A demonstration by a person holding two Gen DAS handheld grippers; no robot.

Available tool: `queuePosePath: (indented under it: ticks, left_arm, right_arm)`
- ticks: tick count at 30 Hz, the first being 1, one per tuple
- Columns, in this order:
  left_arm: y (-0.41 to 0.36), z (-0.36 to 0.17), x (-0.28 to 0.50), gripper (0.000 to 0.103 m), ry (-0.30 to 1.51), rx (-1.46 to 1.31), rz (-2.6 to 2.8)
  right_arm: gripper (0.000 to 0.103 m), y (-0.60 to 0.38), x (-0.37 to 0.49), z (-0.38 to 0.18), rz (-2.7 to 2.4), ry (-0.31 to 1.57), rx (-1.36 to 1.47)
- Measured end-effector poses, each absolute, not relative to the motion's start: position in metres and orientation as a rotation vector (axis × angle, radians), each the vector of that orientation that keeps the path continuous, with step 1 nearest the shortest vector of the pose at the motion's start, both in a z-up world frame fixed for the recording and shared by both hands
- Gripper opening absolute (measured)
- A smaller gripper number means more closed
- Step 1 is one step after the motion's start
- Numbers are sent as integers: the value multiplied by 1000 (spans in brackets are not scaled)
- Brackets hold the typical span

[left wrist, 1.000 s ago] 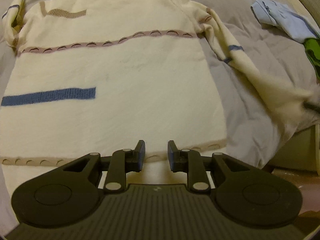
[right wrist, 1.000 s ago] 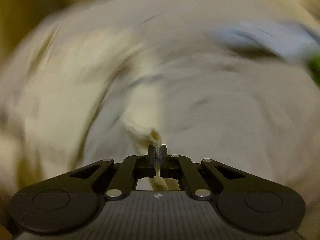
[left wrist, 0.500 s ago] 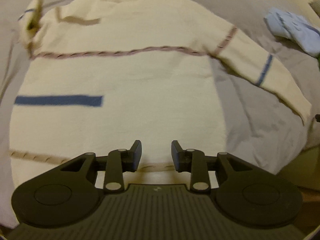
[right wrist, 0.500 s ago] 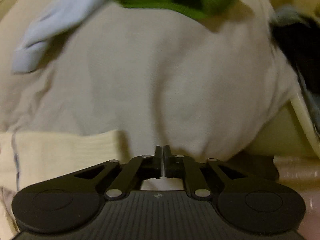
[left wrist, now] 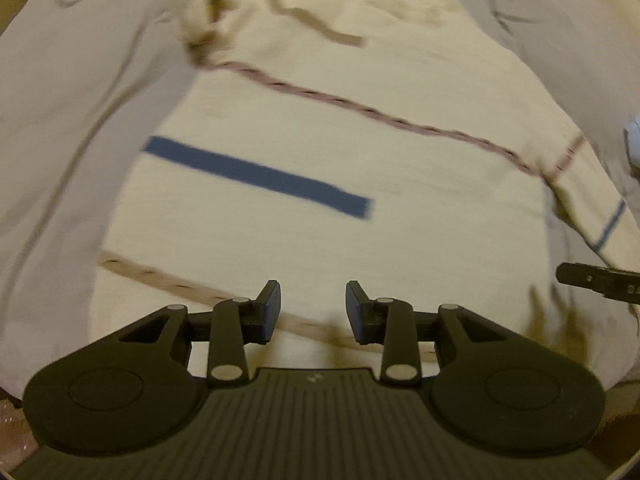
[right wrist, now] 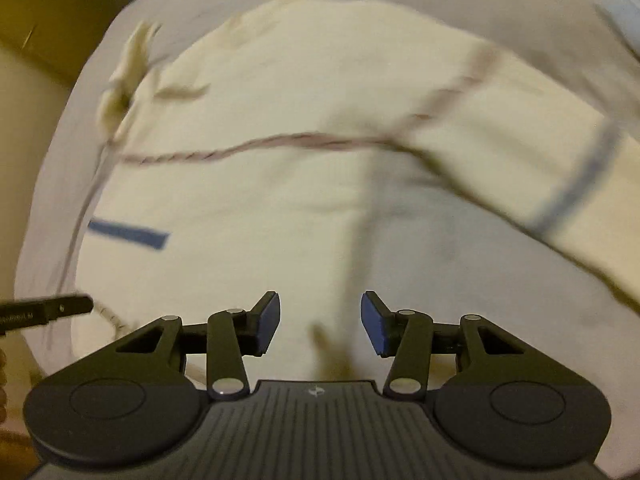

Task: Fold clothes
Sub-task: 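Grasp a sweater sleeve with the left tool and lay it across the body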

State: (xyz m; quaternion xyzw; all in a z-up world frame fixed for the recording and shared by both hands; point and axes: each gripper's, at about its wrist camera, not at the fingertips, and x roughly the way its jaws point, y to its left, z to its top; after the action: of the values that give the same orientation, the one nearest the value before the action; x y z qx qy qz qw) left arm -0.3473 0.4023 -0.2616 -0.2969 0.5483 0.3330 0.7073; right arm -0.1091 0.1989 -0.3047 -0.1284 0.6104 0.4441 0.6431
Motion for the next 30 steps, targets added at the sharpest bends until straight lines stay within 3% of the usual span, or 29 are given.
queuePosePath:
  ticks: [8, 15, 19, 23, 25, 27, 30]
  left_arm:
    - [508, -270, -395, 32, 1233, -710, 740]
    - [613, -270, -396, 43, 1220, -662, 670]
    - [668, -265, -377, 45, 1181, -635, 653]
    - [724, -260, -346, 55, 1094, -694, 624]
    - [751, -254, -321, 56, 1061, -672, 631]
    - [774, -249, -292, 66, 1026, -652, 634]
    - [812, -249, -243, 67, 998, -632, 646]
  right_arm:
    - [56, 286, -158, -327, 785, 1429, -330]
    - [62, 343, -170, -342, 577, 1421, -245]
    - [63, 383, -158, -341, 547, 1436, -173]
    - [69, 431, -143, -342, 574, 1444, -154]
    - [69, 453, -139, -346, 592, 1433, -169]
    - [69, 472, -135, -351, 605, 1429, -180]
    - [69, 486, -128, -357, 606, 1453, -165]
